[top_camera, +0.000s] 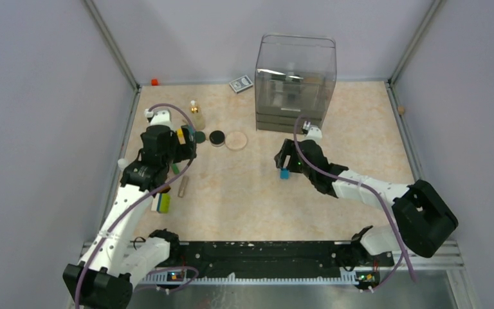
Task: Organize the makeup
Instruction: Move the makeup to the center of the board.
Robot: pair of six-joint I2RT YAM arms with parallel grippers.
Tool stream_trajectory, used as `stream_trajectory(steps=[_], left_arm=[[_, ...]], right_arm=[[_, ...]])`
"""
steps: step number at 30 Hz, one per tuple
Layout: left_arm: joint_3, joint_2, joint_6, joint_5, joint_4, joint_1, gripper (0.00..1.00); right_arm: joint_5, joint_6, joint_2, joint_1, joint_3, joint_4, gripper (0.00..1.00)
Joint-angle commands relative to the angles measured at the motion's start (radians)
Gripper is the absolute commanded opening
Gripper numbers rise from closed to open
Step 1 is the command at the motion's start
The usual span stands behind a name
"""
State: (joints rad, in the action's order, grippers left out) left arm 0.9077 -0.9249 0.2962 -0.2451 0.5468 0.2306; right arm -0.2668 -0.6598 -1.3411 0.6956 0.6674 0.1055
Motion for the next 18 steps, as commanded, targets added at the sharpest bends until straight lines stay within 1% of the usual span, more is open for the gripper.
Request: stream_trajectory(steps=[1, 4, 7, 8, 11, 14, 18], left_arm=[[0.011, 0.000, -0.078, 0.021, -0.052, 0.001, 0.99], [-0.046, 0.029, -0.089, 0.033, -0.076, 0.001, 0.99], [-0.124, 0.055, -0.084, 0.044, -0.117, 0.001, 0.99], [-0.130, 0.056, -0.089, 0.058, -0.122, 0.001, 0.99], [-0.119, 0.049, -0.092, 0.079, -0.125, 0.001, 0.99], [-0.113, 0.038, -0.094, 0.088, -0.121, 0.001, 0.99], [-0.118, 0.052, -0.095, 0.087, -0.124, 0.001, 0.99]], right_arm=[[-0.034, -0.052, -0.034, -0.021, -0.012, 0.176, 0.76], [0.002, -0.069, -0.050, -0.029, -0.050, 0.283, 0.75], [0.021, -0.052, -0.066, -0.030, -0.047, 0.285, 0.75], [0.018, -0.043, -0.072, -0.031, -0.033, 0.260, 0.75], [-0.032, -0.003, -0.112, -0.033, 0.043, 0.117, 0.75], [-0.035, 0.049, -0.172, -0.033, 0.123, -0.021, 0.74], [0.005, 0.079, -0.243, -0.033, 0.163, -0.098, 0.76]])
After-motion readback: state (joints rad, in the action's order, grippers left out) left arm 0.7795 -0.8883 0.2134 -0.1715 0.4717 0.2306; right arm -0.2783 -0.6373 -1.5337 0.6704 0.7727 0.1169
